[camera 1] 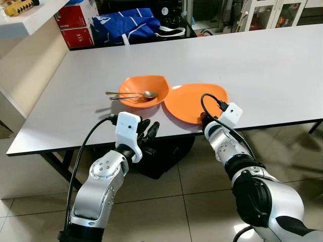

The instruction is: Setting the table

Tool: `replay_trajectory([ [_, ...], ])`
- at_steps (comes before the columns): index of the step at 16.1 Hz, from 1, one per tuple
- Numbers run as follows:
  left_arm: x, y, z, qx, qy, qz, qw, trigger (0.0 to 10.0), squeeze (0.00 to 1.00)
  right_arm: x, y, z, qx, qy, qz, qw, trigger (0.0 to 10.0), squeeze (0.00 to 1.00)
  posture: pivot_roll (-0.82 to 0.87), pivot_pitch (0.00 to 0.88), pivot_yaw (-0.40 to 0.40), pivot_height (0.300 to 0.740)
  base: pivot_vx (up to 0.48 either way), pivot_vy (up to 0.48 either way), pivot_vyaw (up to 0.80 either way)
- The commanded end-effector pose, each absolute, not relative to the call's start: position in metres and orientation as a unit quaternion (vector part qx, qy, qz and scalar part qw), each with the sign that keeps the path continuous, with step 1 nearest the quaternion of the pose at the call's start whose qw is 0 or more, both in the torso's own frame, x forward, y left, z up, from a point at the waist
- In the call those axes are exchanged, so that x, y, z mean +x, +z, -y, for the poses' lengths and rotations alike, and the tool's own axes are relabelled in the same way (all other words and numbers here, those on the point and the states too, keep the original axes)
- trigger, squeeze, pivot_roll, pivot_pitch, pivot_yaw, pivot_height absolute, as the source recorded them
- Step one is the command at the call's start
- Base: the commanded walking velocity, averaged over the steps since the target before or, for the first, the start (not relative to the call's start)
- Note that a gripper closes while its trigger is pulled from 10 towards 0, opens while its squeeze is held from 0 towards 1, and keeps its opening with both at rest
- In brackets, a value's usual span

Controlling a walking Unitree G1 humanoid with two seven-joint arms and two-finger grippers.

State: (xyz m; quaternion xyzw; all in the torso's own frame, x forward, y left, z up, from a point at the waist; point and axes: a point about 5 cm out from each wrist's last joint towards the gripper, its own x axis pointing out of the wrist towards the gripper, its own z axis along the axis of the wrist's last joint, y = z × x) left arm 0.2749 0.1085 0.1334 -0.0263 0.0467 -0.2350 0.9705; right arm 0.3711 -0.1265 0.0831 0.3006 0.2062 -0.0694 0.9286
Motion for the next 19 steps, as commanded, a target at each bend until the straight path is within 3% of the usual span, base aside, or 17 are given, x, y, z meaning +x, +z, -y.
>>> replay_trajectory([
  [1,0.273,0.137,-0.111,-0.021,-0.230,-0.042,0.972,10.0,0.00,0.346,0.043,0.122,0.280,-0.085,-0.293,0.910,10.0,1.00,-0.02,0.032,0.135,0.740,0.000,0.000,0.00],
  [8,0.274,0.137,-0.110,-0.018,-0.232,-0.042,0.972,10.0,0.00,0.347,0.045,0.129,0.199,-0.081,-0.283,0.935,10.0,1.00,-0.02,0.034,0.135,0.740,0.000,0.000,0.00],
  [9,0.274,0.137,-0.110,-0.018,-0.232,-0.042,0.972,10.0,0.00,0.347,0.044,0.129,0.197,-0.081,-0.283,0.935,10.0,0.72,-0.02,0.034,0.135,0.740,0.000,0.000,0.00],
  [10,0.274,0.137,-0.110,-0.017,-0.232,-0.043,0.972,10.0,0.00,0.346,0.044,0.130,0.176,-0.075,-0.282,0.940,10.0,0.00,-0.02,0.035,0.135,0.740,0.000,0.000,0.00],
  [19,0.274,0.137,-0.109,-0.018,-0.233,-0.045,0.971,10.0,0.00,0.344,0.041,0.138,0.059,-0.055,-0.273,0.959,10.0,0.00,-0.03,0.042,0.136,0.740,0.000,0.000,0.00],
])
